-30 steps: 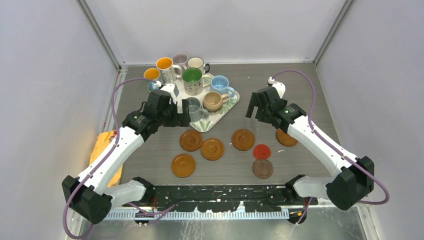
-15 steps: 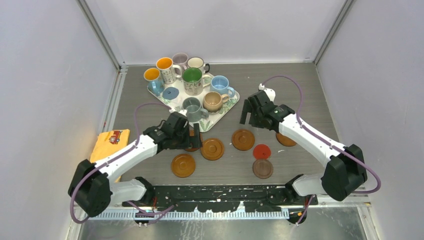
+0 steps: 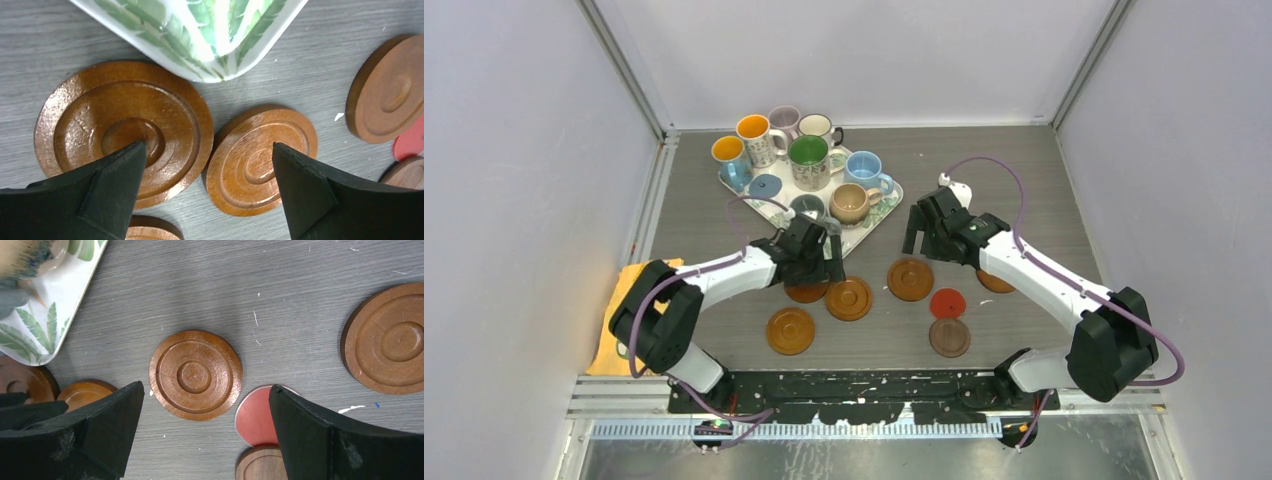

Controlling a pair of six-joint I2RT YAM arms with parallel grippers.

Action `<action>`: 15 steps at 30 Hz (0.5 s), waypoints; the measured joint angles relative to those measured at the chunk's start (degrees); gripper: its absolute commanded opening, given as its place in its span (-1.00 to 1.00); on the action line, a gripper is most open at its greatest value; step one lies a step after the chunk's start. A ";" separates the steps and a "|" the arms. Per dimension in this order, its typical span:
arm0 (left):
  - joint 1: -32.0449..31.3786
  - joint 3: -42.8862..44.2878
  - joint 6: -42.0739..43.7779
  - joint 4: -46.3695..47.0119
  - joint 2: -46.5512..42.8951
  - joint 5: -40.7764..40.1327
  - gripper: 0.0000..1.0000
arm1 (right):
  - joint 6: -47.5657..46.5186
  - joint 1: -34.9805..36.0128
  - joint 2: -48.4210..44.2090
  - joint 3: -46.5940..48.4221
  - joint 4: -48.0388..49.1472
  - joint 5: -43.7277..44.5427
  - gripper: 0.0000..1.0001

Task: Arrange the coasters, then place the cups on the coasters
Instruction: Move the coaster to the center of the board.

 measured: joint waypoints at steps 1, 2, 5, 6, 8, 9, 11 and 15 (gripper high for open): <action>0.00 0.37 -0.04 0.37 0.85 -0.50 1.00 | 0.00 0.02 0.00 -0.24 0.04 0.00 1.00; 0.00 0.79 -0.17 0.48 1.18 -0.79 1.00 | 0.00 0.02 -0.02 -0.52 0.07 0.02 1.00; 0.28 1.11 -0.76 0.85 1.75 -2.43 0.99 | 0.00 0.02 -0.02 -1.18 0.07 0.20 1.00; 0.46 1.11 -1.11 0.92 1.75 -2.73 0.99 | 0.00 0.02 -0.04 -1.33 0.07 0.24 1.00; 1.53 0.85 -1.81 0.94 1.62 -3.74 0.99 | -0.02 0.02 -0.04 -1.60 0.07 0.39 1.00; 2.27 0.48 -2.08 1.09 1.42 -4.02 0.99 | -0.02 0.02 -0.07 -1.66 0.07 0.42 1.00; 4.20 -1.07 -2.89 2.01 0.11 -4.17 0.99 | -0.02 0.02 -0.09 -1.73 0.09 0.44 1.00; 10.60 -5.35 -3.52 2.05 -4.46 -4.83 1.00 | -0.04 0.02 -0.17 -1.79 0.15 0.42 1.00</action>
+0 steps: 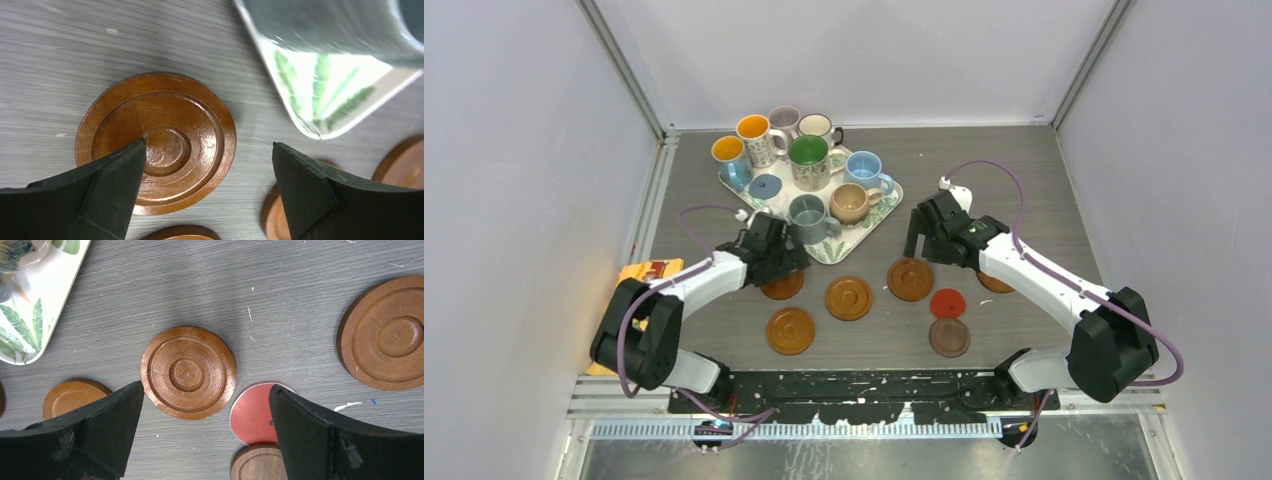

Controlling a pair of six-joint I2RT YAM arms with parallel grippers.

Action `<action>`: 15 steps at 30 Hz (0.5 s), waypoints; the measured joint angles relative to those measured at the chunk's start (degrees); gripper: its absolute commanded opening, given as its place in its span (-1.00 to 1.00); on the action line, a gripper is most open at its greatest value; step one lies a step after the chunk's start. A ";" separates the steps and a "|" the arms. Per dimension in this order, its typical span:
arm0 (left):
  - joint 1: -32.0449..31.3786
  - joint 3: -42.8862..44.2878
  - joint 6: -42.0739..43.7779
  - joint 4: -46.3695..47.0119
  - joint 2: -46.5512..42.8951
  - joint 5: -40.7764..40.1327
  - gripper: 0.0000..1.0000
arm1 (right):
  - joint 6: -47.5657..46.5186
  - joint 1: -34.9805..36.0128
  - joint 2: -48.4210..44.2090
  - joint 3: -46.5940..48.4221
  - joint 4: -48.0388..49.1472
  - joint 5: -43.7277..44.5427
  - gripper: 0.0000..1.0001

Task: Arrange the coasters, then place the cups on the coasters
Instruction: Move the coaster to the center of the board.

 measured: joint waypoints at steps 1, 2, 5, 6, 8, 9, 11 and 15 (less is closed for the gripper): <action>1.75 -0.81 0.04 -0.33 -0.94 -0.35 0.99 | 0.00 0.00 0.00 -0.02 0.02 0.00 1.00; 3.43 -1.42 0.04 -0.81 -1.86 -0.57 0.99 | -0.02 0.00 0.00 -0.02 0.11 0.00 1.00; 7.78 -2.38 0.22 -3.17 -3.63 -1.77 0.99 | -0.04 0.00 0.00 -0.09 0.33 -0.02 1.00; 9.01 -2.54 0.24 -4.02 -4.07 -2.21 0.99 | -0.04 0.00 0.00 -0.11 0.35 -0.02 1.00; 11.23 -2.95 0.24 -5.60 -4.96 -3.17 1.00 | -0.09 0.00 0.00 -0.15 0.39 -0.07 1.00; 12.15 -3.13 0.24 -6.40 -5.49 -3.61 0.99 | -0.17 0.00 0.00 -0.20 0.46 -0.11 1.00; 13.99 -3.43 0.20 -8.11 -6.64 -4.35 0.99 | -0.26 0.09 0.00 -0.20 0.55 -0.31 1.00; 16.02 -3.48 0.50 -9.68 -9.09 -4.59 0.99 | -0.46 0.37 0.00 -0.22 0.79 -0.76 1.00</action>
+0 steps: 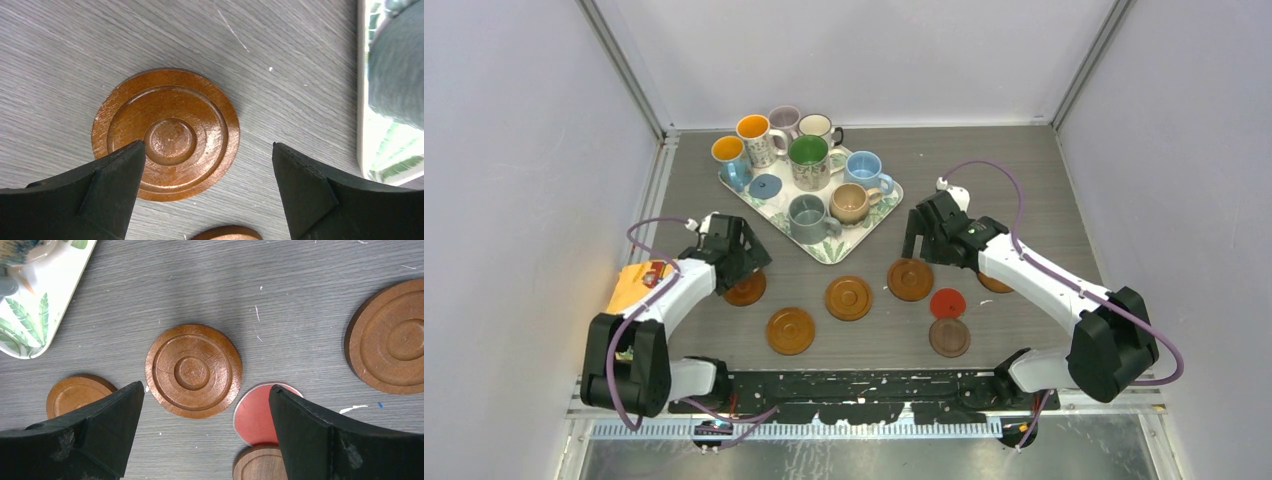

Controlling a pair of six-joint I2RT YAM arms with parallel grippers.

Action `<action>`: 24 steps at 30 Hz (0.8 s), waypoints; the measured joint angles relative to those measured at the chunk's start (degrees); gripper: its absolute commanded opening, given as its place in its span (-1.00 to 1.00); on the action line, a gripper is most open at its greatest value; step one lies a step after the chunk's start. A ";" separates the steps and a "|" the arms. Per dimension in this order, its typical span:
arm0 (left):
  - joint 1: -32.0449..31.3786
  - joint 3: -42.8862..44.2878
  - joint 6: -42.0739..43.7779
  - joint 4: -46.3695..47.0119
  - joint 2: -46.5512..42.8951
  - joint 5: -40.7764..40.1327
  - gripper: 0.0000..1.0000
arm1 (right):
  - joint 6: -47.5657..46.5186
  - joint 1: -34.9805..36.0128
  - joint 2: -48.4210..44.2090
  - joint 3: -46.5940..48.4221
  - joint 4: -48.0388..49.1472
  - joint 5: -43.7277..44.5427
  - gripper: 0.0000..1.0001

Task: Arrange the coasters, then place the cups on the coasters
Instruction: Move the coaster to the center of the board.

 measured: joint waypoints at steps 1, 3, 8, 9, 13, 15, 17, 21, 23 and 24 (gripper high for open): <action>0.22 0.00 0.26 -0.13 -1.07 0.35 0.99 | -0.04 0.11 0.00 -0.02 0.02 -0.13 1.00; 0.04 0.02 0.81 -0.24 -2.21 0.96 0.99 | -0.11 0.22 0.00 -0.15 0.07 -0.20 1.00; -4.87 1.86 3.15 -2.82 -4.96 1.53 0.99 | -0.28 0.26 0.00 -0.63 0.22 -0.13 1.00; -6.86 2.56 3.39 -3.39 -5.60 1.44 1.00 | -0.26 0.26 0.00 -0.66 0.26 -0.11 1.00; -16.52 5.01 3.37 -4.87 -6.62 0.81 0.99 | -0.28 0.26 -0.13 -0.70 0.42 0.35 1.00; -21.57 6.14 2.95 -5.09 -6.14 0.72 0.99 | -0.26 0.26 -0.39 -0.74 0.39 0.66 1.00; -26.32 7.23 2.25 -4.90 -4.63 0.66 1.00 | -0.24 0.26 -0.74 -0.74 0.39 1.29 1.00; -34.42 10.08 0.81 -4.11 2.67 0.55 1.00 | -0.13 0.26 -1.49 -0.74 0.20 2.49 1.00; -36.98 11.30 0.26 -3.58 5.97 0.57 0.99 | 0.00 0.26 -2.08 -0.76 -0.04 3.06 1.00; -38.16 11.93 0.02 -3.08 7.65 0.59 0.99 | 0.04 0.26 -2.43 -0.83 -0.09 3.32 1.00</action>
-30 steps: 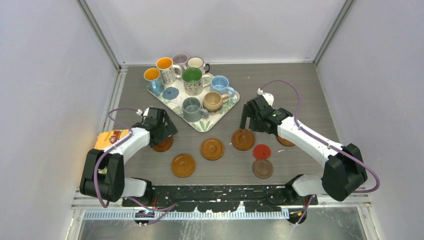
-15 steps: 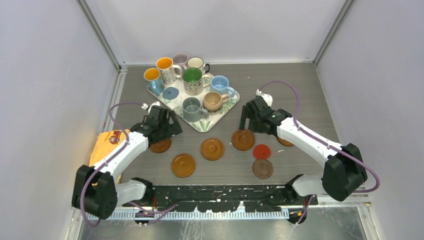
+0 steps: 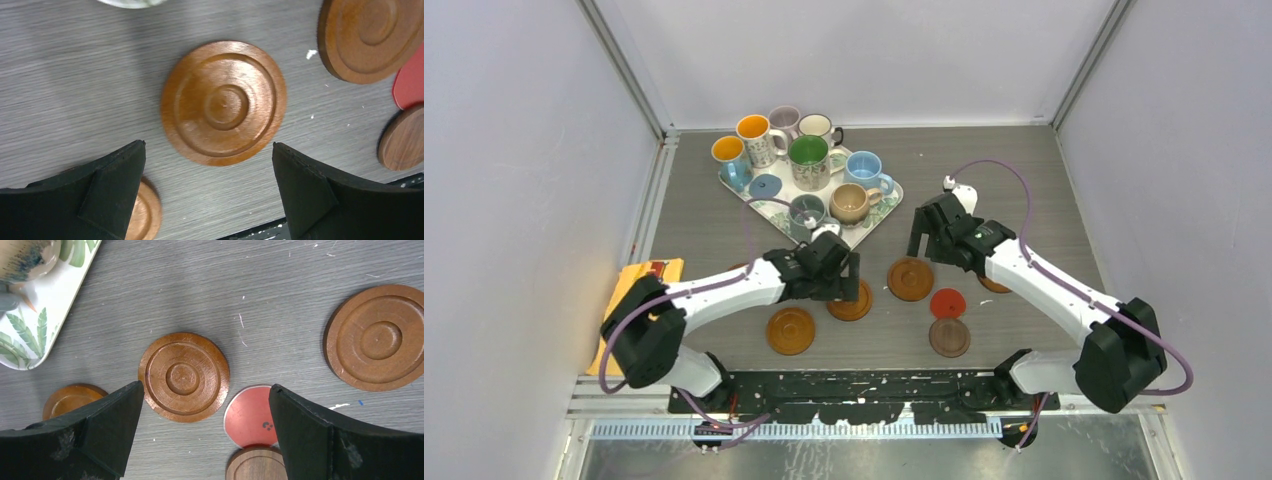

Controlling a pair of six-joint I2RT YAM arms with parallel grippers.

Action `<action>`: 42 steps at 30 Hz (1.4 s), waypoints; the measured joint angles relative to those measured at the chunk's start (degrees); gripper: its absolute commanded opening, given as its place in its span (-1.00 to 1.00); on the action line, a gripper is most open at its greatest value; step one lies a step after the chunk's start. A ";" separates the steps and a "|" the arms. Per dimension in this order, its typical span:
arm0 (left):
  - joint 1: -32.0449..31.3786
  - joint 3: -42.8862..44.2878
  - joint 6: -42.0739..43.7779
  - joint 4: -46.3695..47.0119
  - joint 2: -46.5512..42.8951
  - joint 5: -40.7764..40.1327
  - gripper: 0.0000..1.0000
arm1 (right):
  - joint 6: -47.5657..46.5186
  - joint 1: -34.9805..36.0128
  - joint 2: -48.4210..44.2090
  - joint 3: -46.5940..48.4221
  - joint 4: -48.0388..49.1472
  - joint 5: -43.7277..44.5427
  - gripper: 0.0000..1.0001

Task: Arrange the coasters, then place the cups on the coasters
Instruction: Move the coaster to the center of the board.

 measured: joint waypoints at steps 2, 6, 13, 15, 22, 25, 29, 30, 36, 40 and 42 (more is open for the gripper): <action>-2.10 1.38 -0.22 0.98 3.15 0.20 0.99 | 0.13 0.00 -1.22 -0.33 -0.09 0.74 1.00; -4.74 4.68 -0.22 3.17 8.74 1.03 1.00 | 0.22 0.00 -3.15 -0.79 -1.03 1.81 1.00; -5.88 8.35 -0.26 7.61 15.85 3.50 1.00 | 0.44 0.00 -5.11 -1.64 -3.19 2.91 1.00; -5.88 8.79 -0.44 8.41 16.83 3.65 1.00 | 0.48 0.00 -5.53 -1.95 -3.63 3.10 1.00; -5.53 8.39 -1.77 10.32 17.22 2.45 1.00 | 0.70 0.00 -6.01 -2.38 -4.28 3.48 1.00; -4.17 5.22 -2.67 11.78 14.73 2.34 1.00 | 0.90 0.00 -6.01 -2.64 -4.35 3.48 1.00; 0.11 -0.26 -3.15 12.94 9.99 1.77 0.99 | 1.14 0.00 -5.92 -2.71 -4.24 3.41 1.00; 1.57 -1.46 -3.13 13.03 8.85 1.53 0.99 | 1.20 0.00 -5.84 -2.71 -4.20 3.39 1.00; 7.91 -5.03 -2.64 13.14 5.31 0.74 0.99 | 1.25 0.00 -4.00 -2.71 -3.69 2.82 1.00; 11.76 -6.88 -1.51 13.07 3.39 0.63 1.00 | 1.25 0.00 -3.67 -2.71 -3.48 2.54 1.00; 13.31 -7.30 -1.16 12.92 2.93 0.61 1.00 | 1.25 0.00 -3.67 -2.71 -3.34 2.45 1.00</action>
